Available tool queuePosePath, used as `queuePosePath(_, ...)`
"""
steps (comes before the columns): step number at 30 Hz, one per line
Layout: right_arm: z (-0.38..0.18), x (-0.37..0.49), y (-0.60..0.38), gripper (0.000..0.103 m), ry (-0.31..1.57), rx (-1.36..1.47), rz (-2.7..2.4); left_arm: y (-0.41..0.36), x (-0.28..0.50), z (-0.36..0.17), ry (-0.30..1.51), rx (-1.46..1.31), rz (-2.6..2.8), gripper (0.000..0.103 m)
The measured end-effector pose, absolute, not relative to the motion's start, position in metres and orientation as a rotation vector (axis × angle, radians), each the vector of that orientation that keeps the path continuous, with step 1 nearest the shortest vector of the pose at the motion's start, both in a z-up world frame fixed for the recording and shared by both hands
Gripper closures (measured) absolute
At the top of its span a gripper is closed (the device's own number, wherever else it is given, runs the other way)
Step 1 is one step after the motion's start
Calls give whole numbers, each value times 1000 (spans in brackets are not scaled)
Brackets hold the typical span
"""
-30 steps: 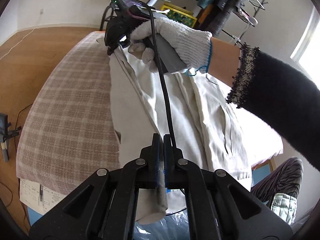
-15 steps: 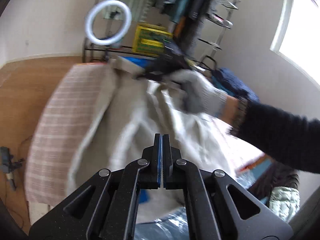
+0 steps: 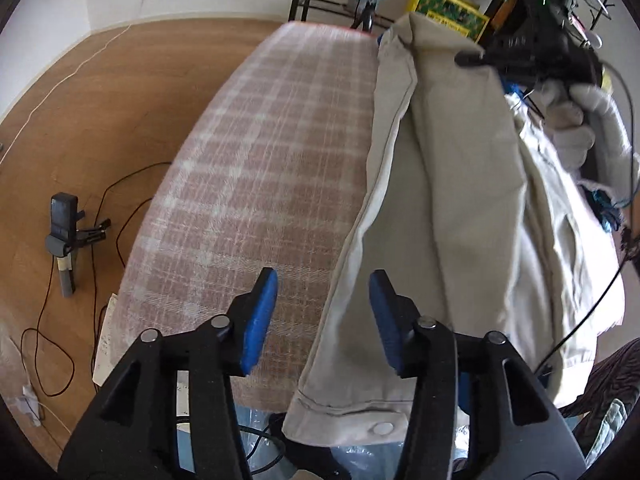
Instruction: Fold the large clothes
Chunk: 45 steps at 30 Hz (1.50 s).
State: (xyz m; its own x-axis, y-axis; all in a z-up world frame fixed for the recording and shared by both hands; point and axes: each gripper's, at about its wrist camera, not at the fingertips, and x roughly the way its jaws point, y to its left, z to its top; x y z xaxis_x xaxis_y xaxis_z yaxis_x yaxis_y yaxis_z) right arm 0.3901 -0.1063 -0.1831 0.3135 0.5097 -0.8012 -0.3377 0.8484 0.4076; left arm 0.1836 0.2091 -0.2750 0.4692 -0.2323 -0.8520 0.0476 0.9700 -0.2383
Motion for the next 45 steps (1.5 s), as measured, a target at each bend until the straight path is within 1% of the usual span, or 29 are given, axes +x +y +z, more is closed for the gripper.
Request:
queuePosePath(2,-185,391,-101,100,1133,173,569,202,189,-286,1099,-212,-200,54)
queuePosePath(3,-185,392,-96,100,1139,167,571,201,188,-291,1111,-238,-219,60)
queuePosePath(4,-186,394,-91,100,1142,154,569,201,189,-297,1127,-270,-245,92)
queuePosePath(5,-187,395,-88,100,1144,140,565,200,190,-301,1150,-287,-258,102)
queuePosePath(8,-192,403,-70,96,1178,102,562,203,187,-295,1136,-381,-319,103)
queuePosePath(10,-199,407,-53,94,1218,64,559,209,179,-277,1084,-498,-352,103)
queuePosePath(11,-200,409,-45,90,1227,41,560,208,176,-268,1058,-509,-361,103)
queuePosePath(13,-202,411,-26,76,1236,-25,561,197,170,-244,992,-448,-390,103)
queuePosePath(15,-200,412,-7,49,1237,-85,560,183,164,-231,961,-432,-434,103)
queuePosePath(16,-201,412,0,45,1243,-108,566,174,162,-227,955,-420,-452,103)
queuePosePath(17,-202,412,9,44,1253,-136,570,164,159,-224,950,-390,-461,103)
queuePosePath(21,-216,409,44,44,1282,-372,490,132,150,-214,930,-277,-495,103)
queuePosePath(23,-223,406,49,45,1288,-433,468,124,147,-210,925,-249,-506,103)
queuePosePath(25,-231,404,45,72,1295,-434,448,117,146,-211,928,-220,-509,103)
queuePosePath(26,-235,404,39,95,1299,-437,426,115,145,-211,931,-219,-514,103)
queuePosePath(27,-238,405,31,98,1304,-414,420,114,145,-212,935,-215,-516,103)
queuePosePath(29,-234,407,6,100,1293,-309,434,107,141,-212,934,-191,-518,103)
queuePosePath(32,-217,408,-40,100,1243,-74,462,89,136,-209,922,-140,-538,103)
queuePosePath(37,-195,395,-153,101,1123,339,484,38,113,-198,897,-35,-673,103)
queuePosePath(39,-202,387,-194,101,1098,465,486,16,102,-198,895,36,-703,103)
queuePosePath(41,-217,380,-220,101,1112,513,456,2,94,-200,921,50,-752,103)
queuePosePath(43,-234,375,-236,100,1142,534,418,4,94,-195,933,-3,-764,103)
queuePosePath(45,-246,373,-248,101,1156,557,401,17,95,-183,904,-69,-741,103)
